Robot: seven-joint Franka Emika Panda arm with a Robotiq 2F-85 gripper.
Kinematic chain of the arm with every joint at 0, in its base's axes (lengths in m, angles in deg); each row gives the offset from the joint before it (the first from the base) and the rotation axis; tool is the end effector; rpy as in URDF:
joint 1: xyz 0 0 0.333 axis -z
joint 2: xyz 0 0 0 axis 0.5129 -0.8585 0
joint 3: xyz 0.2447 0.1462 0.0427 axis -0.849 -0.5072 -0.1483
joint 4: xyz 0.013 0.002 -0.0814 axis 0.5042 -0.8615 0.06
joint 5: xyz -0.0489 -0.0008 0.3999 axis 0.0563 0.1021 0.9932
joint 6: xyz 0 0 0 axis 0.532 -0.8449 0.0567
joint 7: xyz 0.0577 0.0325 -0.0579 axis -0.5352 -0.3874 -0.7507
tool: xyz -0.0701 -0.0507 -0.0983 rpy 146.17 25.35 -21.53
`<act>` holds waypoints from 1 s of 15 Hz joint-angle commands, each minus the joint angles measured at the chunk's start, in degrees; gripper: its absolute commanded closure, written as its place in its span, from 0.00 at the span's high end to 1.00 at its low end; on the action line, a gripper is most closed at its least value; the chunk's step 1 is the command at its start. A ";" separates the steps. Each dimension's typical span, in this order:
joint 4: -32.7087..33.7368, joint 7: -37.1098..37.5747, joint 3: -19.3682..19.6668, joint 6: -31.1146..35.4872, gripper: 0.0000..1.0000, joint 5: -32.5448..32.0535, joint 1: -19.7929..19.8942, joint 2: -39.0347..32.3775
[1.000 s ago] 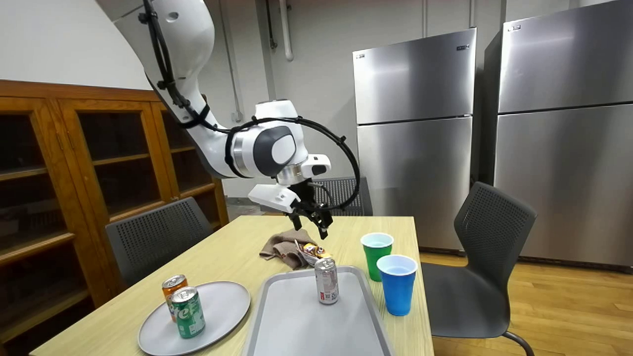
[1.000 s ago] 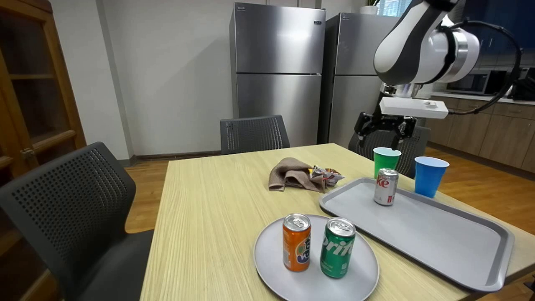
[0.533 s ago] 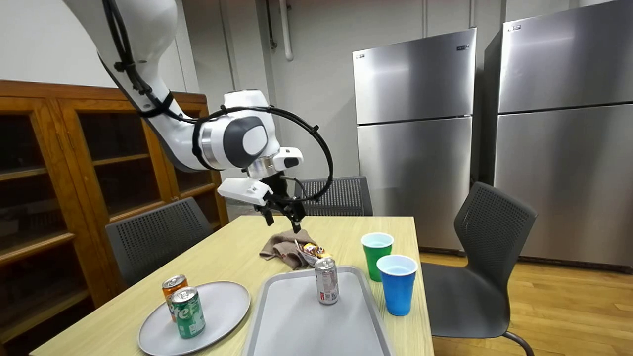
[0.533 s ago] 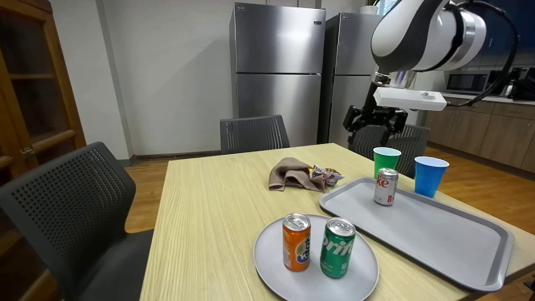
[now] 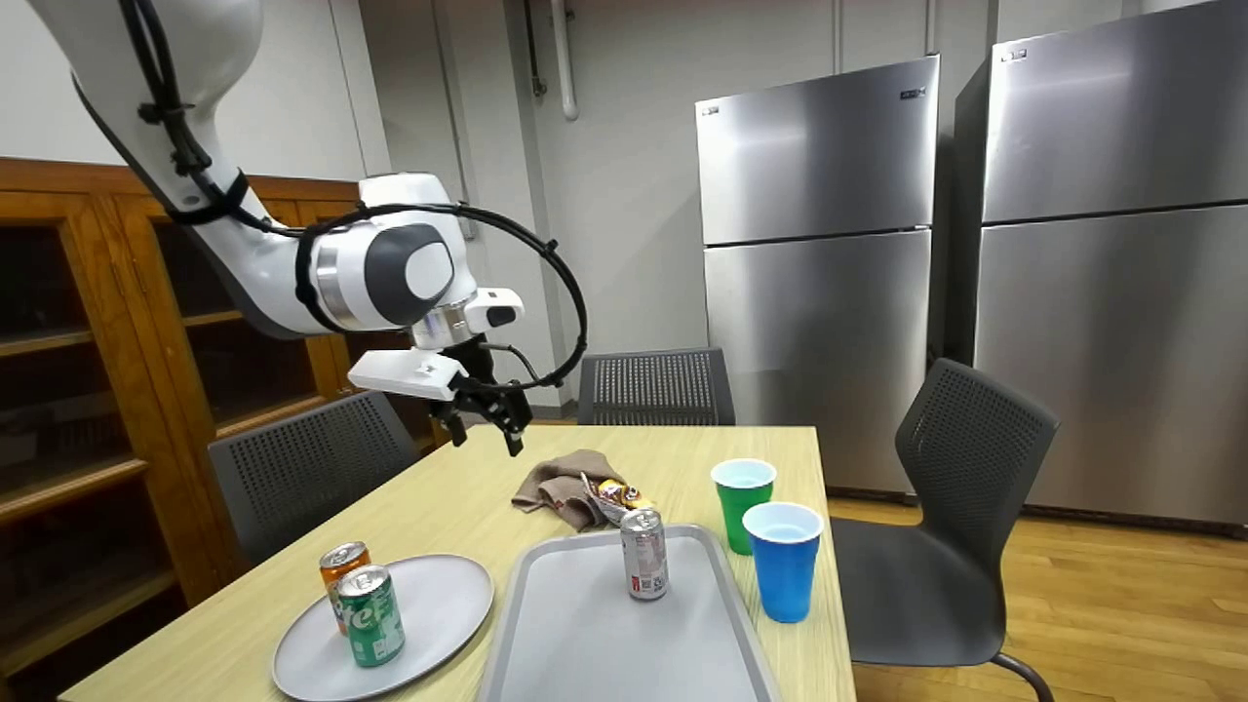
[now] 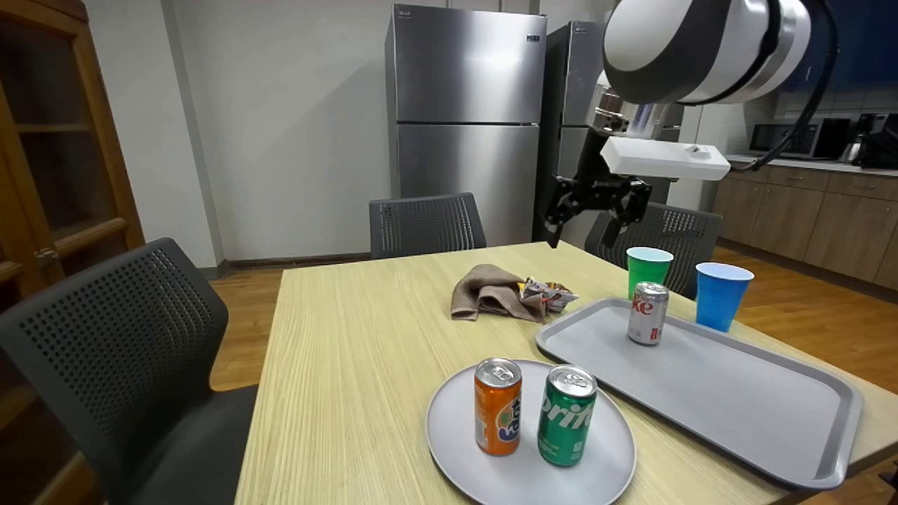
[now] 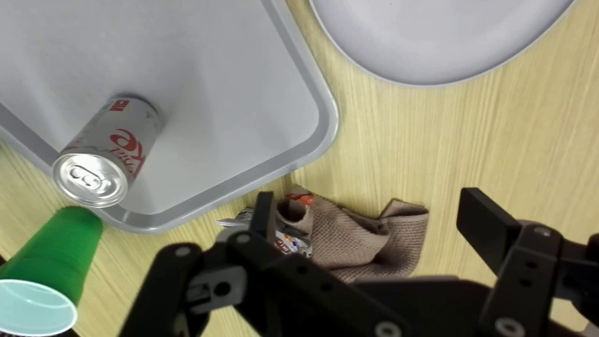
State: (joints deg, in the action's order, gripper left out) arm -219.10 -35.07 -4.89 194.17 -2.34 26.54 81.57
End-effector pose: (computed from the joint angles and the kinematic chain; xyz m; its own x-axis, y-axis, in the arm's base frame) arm 0.5010 0.0506 0.2518 0.9624 -0.0636 0.2641 -0.0550 -0.9977 -0.0396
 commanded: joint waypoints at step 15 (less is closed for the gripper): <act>-3.08 -5.89 -11.14 -2.52 1.00 4.63 -9.64 1.72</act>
State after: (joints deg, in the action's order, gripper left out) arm -221.69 -37.57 -14.79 193.68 0.33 17.69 82.92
